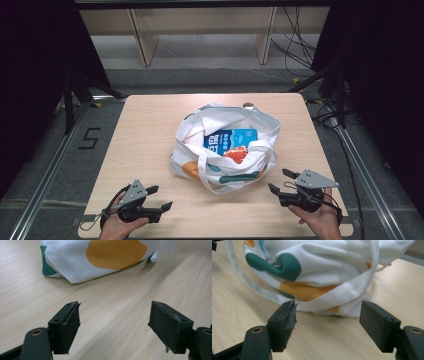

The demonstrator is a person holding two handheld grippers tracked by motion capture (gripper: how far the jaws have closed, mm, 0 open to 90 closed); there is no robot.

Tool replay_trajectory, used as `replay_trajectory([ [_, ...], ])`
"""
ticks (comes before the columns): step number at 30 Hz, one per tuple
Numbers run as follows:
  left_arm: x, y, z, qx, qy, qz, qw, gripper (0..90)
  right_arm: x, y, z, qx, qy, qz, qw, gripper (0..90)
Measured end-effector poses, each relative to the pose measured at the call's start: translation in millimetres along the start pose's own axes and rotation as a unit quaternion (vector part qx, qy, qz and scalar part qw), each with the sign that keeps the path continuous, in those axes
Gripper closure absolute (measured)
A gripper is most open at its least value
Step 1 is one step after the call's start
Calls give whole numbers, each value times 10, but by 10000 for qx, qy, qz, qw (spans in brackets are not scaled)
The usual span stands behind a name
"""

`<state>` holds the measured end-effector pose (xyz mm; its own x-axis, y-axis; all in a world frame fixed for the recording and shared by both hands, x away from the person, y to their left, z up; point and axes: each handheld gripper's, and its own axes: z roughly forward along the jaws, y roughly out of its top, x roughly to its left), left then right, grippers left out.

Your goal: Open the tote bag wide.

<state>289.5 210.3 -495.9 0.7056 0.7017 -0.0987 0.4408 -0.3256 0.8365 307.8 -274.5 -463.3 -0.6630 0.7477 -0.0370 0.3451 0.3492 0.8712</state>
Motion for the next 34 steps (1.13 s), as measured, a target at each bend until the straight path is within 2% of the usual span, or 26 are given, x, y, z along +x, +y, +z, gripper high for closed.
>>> replay_trajectory([
  [1,12,-5,-15,81,-15,36,10000,238,8,-19,-4,51,-19,18,10000,283],
  [2,11,-14,-16,75,-11,-11,10000,237,0,-39,0,86,-16,-63,9999,283],
  [4,15,-20,-11,111,-12,10,9999,226,14,-85,6,225,29,-4,9997,283],
  [5,-7,-23,2,80,-37,-143,9999,204,20,-115,15,289,86,15,9995,282],
  [6,-7,-23,7,90,-62,-126,9999,181,38,-134,8,313,29,51,9995,282],
  [7,-11,-22,18,44,-91,-97,9999,170,26,-146,10,339,61,-30,9994,282],
  [8,-18,-18,11,147,0,-81,9999,156,34,-155,6,375,100,14,9992,282],
  [9,-23,-22,23,111,-32,-91,9999,144,34,-160,-1,364,103,-4,9993,282],
  [11,-14,-12,14,190,-26,106,9998,148,38,-169,-19,331,68,10,9994,282],
  [12,-32,-13,24,101,-34,27,9999,147,40,-177,-24,323,70,7,9995,282],
  [13,-25,-9,19,133,-38,68,9999,148,38,-185,-31,326,48,1,9995,283],
  [14,-18,-6,12,189,-18,114,9998,147,43,-197,-25,354,157,59,9992,283],
  [15,-20,-7,14,190,-19,88,9998,147,43,-206,-31,368,115,86,9992,282],
  [16,-42,-13,27,104,-53,-65,9999,147,39,-213,-38,381,63,54,9992,283],
  [20,-43,-11,30,110,-39,-53,9999,148,42,-237,-43,452,119,140,9988,282],
  [23,-44,-10,32,111,-29,-56,9999,148,40,-240,-38,465,129,85,9988,283],
  [24,-47,-11,38,57,-31,-78,9999,148,32,-240,-33,414,100,-15,9991,282],
  [25,-45,-10,37,53,-32,-69,10000,148,39,-239,-31,459,179,44,9988,282],
  [26,-37,-7,31,88,-33,-9,10000,148,37,-240,-28,459,183,22,9988,283],
  [29,-41,-7,35,69,-29,-51,10000,148,39,-247,-31,502,124,61,9986,282],
  [31,-36,-7,32,73,-22,-25,10000,148,30,-250,-25,477,82,-20,9988,282],
  [32,-20,-7,23,150,17,43,9999,148,30,-250,-22,478,77,-36,9988,282],
  [34,-18,-9,21,136,21,-11,9999,148,35,-248,-21,480,97,-42,9988,282],
])
